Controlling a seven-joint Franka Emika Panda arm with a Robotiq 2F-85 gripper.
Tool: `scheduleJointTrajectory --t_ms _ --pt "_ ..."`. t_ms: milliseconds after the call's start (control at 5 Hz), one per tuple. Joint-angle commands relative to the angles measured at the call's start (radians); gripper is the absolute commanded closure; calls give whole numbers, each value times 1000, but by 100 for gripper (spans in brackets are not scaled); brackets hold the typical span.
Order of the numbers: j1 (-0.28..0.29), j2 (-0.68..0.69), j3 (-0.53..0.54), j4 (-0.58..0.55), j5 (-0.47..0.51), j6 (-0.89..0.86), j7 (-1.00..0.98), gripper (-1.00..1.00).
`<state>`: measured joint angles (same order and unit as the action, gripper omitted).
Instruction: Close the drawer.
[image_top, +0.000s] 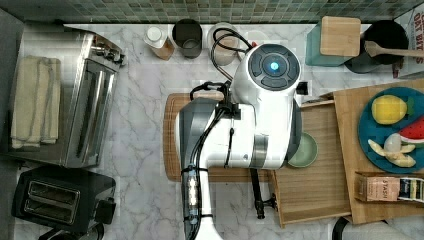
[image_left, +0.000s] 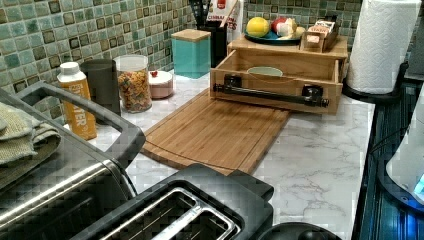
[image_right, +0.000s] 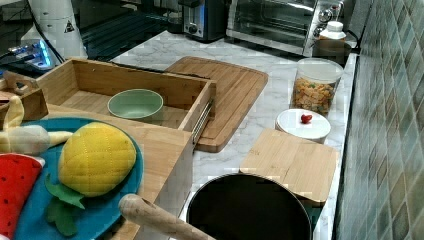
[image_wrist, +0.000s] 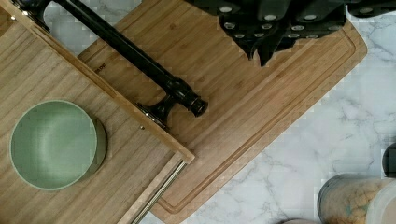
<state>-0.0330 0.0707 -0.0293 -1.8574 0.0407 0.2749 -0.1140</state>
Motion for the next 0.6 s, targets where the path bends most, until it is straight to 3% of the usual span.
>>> scheduleJointTrajectory --t_ms 200,400,600 --pt "-2 0 -1 -9 2 0 0 100" --pt "-424 508 -252 662 110 -182 -734 100" --pt "-498 542 -182 686 160 -122 -893 100"
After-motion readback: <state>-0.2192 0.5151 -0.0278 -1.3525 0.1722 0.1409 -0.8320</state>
